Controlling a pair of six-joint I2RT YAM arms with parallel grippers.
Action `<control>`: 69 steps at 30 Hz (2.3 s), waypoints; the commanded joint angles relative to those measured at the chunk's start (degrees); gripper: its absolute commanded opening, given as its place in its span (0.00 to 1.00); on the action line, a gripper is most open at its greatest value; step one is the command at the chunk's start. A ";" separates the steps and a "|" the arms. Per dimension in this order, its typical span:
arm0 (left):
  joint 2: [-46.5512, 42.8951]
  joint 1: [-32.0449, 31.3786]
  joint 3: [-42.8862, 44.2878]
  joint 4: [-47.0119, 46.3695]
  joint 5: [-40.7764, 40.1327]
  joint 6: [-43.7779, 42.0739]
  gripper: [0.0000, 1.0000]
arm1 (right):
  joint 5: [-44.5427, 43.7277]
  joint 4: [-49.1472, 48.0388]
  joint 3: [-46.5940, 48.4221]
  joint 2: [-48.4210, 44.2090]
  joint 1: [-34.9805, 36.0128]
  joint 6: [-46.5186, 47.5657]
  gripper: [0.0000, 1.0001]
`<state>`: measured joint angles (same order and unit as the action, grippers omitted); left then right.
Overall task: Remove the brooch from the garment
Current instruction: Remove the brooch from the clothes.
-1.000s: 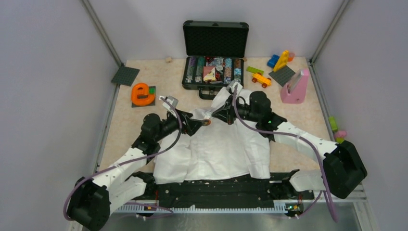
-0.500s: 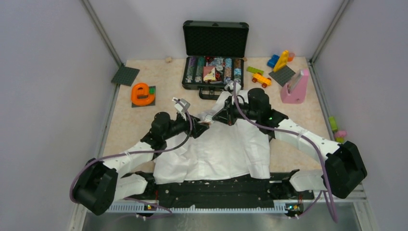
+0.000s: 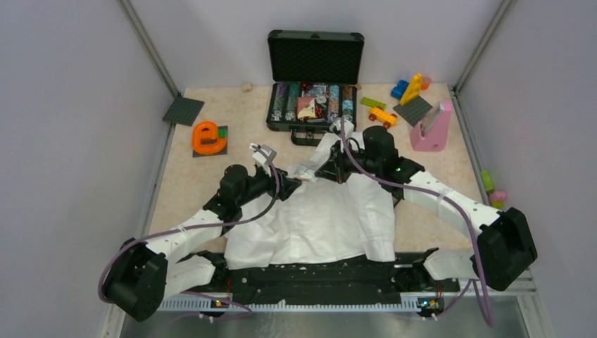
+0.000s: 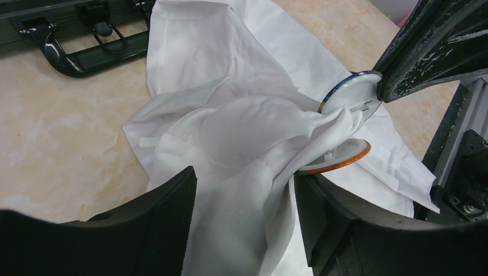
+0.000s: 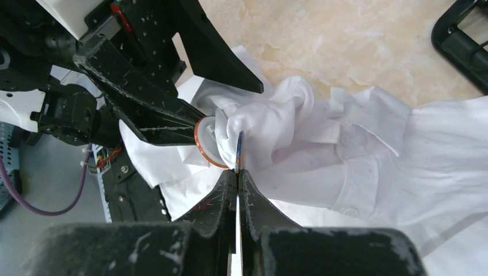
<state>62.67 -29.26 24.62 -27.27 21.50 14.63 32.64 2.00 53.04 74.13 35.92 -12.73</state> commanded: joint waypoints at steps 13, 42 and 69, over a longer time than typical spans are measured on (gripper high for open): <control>-5.69 -0.01 -2.12 -6.72 7.62 -2.16 0.78 | 2.30 -15.94 -6.45 -8.98 -1.12 19.69 0.00; -4.71 -0.34 13.73 3.30 22.74 -24.34 0.52 | 13.96 3.94 4.65 -7.43 -0.60 36.20 0.00; -4.27 -1.24 14.05 6.58 28.20 -34.09 0.43 | 18.76 5.74 4.71 -5.29 -0.33 35.14 0.00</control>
<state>58.54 -30.17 36.01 -20.82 51.20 -17.54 48.38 9.47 56.80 69.17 35.40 22.33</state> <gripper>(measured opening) 0.434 0.012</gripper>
